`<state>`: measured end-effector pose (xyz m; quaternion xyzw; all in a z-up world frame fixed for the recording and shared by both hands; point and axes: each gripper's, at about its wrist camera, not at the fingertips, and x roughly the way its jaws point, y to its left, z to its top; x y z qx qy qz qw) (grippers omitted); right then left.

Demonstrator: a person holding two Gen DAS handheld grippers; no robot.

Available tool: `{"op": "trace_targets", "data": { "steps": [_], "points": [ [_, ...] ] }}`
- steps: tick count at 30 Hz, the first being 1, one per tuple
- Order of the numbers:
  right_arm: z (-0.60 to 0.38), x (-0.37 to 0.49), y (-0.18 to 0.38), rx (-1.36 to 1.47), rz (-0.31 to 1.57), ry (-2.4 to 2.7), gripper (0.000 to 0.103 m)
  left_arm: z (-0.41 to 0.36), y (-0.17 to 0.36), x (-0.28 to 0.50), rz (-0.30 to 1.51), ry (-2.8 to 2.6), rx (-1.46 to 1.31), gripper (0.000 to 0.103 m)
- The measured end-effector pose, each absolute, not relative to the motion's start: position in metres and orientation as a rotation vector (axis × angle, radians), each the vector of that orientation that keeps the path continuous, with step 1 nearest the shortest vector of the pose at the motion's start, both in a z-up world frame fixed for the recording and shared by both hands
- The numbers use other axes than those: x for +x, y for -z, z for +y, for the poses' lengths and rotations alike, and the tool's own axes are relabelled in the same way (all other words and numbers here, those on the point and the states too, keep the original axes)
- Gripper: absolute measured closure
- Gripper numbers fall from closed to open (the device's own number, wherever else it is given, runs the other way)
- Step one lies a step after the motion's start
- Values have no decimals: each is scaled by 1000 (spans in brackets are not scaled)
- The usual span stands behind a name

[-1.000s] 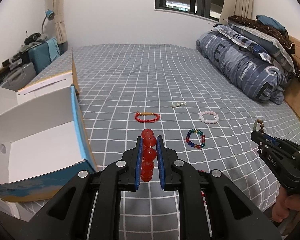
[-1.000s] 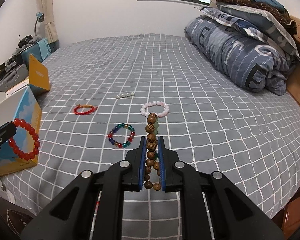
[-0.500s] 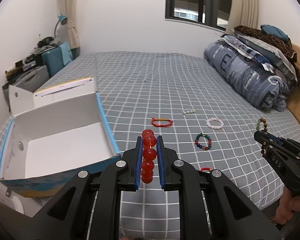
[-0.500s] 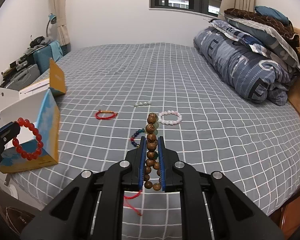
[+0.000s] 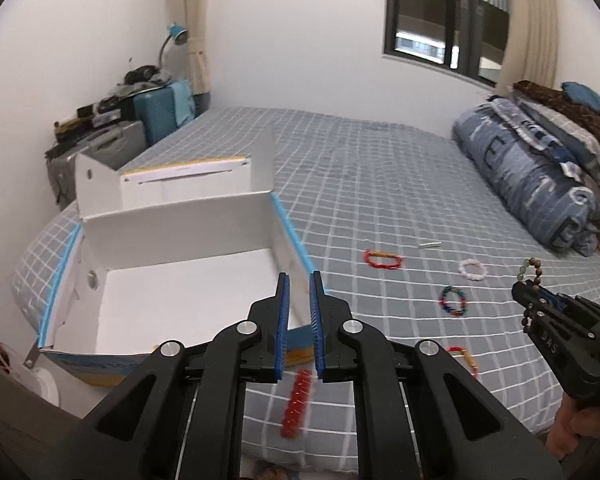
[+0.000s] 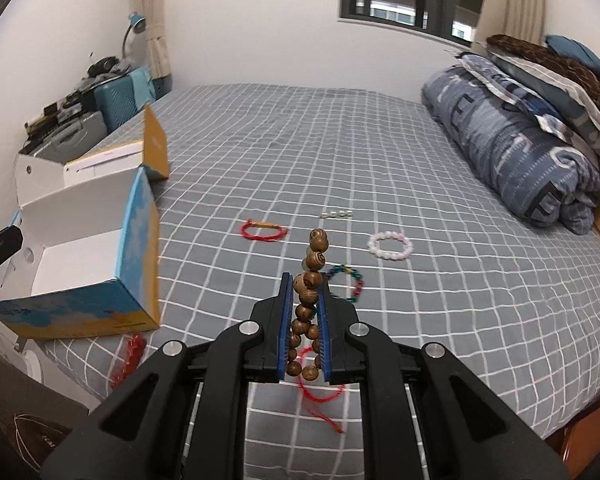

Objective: Organize jewelry

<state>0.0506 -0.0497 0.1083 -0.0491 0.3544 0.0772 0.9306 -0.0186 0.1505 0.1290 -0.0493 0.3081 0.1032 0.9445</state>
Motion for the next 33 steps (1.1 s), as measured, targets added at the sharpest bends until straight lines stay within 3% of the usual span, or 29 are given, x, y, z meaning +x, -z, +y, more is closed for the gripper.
{"op": "trace_targets", "data": {
  "steps": [9, 10, 12, 13, 19, 20, 22, 33],
  "points": [
    [-14, 64, -91, -139, 753, -209, 92, 169, -104, -14, 707, -198, -122, 92],
    [-13, 65, -89, -140, 757, -209, 92, 167, -97, -16, 728, -195, -102, 87],
    [-14, 65, -86, -133, 760, -215, 92, 167, -83, -21, 748, -174, -111, 64],
    [-15, 66, -85, -134, 763, -213, 92, 168, -75, -23, 759, -171, -122, 47],
    [-23, 64, -79, -126, 771, -217, 92, 165, -35, -21, 834, -172, -89, 37],
    [-24, 64, -78, -130, 772, -212, 92, 164, -32, -20, 839, -167, -83, 29],
    [-29, 63, -76, -127, 777, -209, 92, 160, -25, -22, 835, -162, -67, 23],
    [-46, 61, -71, -116, 789, -192, 92, 152, 36, -8, 949, -180, -30, 23]
  ]
}}
